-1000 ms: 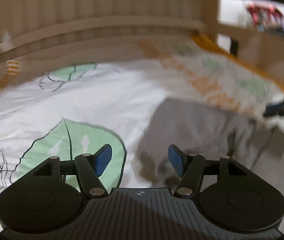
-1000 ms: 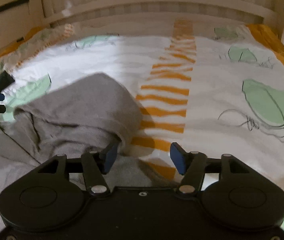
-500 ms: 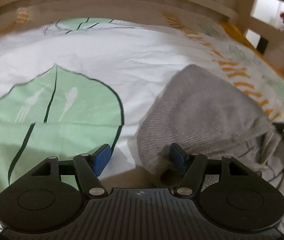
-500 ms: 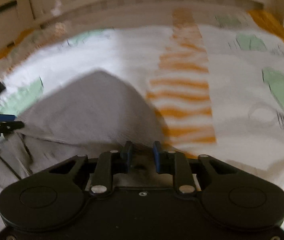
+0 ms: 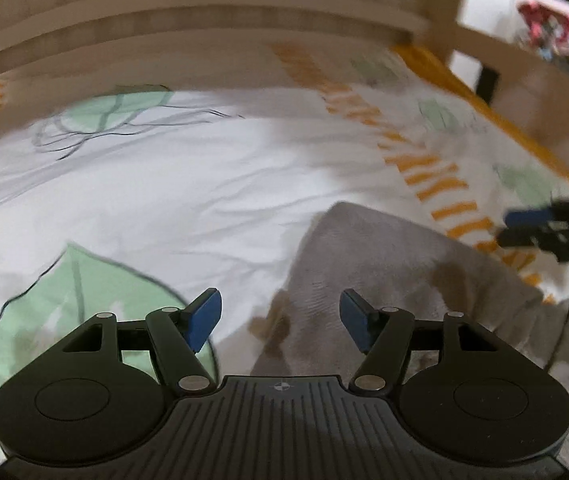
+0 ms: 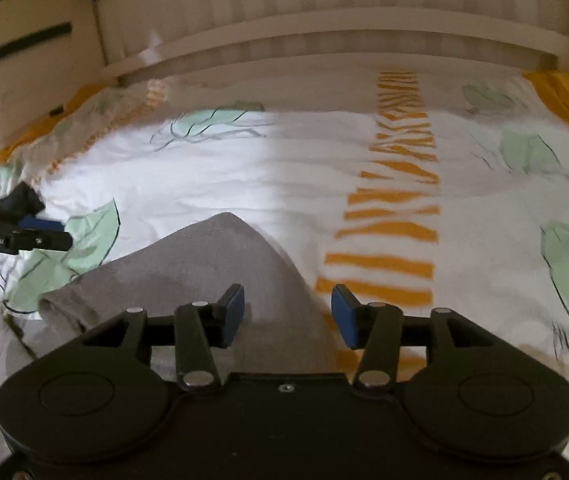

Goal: Fold large clothes

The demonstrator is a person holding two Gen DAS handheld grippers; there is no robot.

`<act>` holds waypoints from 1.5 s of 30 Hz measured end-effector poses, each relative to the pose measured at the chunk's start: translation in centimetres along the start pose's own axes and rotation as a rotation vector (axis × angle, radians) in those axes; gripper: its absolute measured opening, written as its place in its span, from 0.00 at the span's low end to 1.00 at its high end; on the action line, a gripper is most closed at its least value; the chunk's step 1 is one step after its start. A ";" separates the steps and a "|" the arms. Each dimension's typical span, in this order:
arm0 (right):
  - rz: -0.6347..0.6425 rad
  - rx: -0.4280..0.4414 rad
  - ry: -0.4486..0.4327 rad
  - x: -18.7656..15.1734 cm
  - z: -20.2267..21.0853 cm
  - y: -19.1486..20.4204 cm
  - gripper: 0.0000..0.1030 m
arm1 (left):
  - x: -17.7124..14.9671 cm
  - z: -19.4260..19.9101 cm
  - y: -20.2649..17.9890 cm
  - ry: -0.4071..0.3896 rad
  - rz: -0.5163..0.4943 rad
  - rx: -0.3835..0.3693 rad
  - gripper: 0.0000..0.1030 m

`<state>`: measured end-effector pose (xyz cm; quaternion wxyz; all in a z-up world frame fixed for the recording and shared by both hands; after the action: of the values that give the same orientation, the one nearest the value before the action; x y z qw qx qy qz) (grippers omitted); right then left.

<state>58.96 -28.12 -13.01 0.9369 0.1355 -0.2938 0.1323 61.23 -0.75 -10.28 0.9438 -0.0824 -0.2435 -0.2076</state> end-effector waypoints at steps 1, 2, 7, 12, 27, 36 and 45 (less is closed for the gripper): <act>0.004 0.006 0.016 0.7 -0.8 0.0 0.57 | 0.2 -0.6 -0.2 0.017 -0.011 -0.003 0.62; 0.006 0.014 0.027 1.2 -1.4 0.0 0.58 | 0.4 -1.4 -0.2 0.036 -0.017 -0.009 0.62; 0.015 0.050 0.087 2.9 -4.6 0.0 0.63 | 0.9 -4.7 0.5 0.121 0.020 -0.046 0.62; 0.042 0.053 0.154 3.4 -7.3 -0.2 0.63 | 0.7 -6.6 1.1 0.155 0.027 -0.068 0.62; 0.136 0.009 -0.034 1.8 -2.1 2.1 0.08 | -2.8 1.9 -2.2 -0.208 -0.077 0.019 0.04; 0.334 -0.018 -0.235 -6.7 8.9 6.4 0.08 | -13.0 10.8 -7.0 -0.402 -0.289 -0.017 0.04; 0.531 -0.021 -0.092 -18.6 11.7 10.4 0.09 | -23.5 11.0 -12.2 -0.188 -0.587 -0.061 0.04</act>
<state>34.75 -25.47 -12.79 0.8565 0.0497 -0.3625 0.3640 32.65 -0.65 -11.69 0.8138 -0.0556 -0.3368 -0.4703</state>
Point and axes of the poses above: each gripper's, at about its wrist camera, not at the fingertips, and z roughly against the way its jaws point, y to its left, x to its top, the point moved 2 cm from there along -z, roughly the way its jaws point, and after that the axes turned 15 degrees about y, right-handed, at the moved point
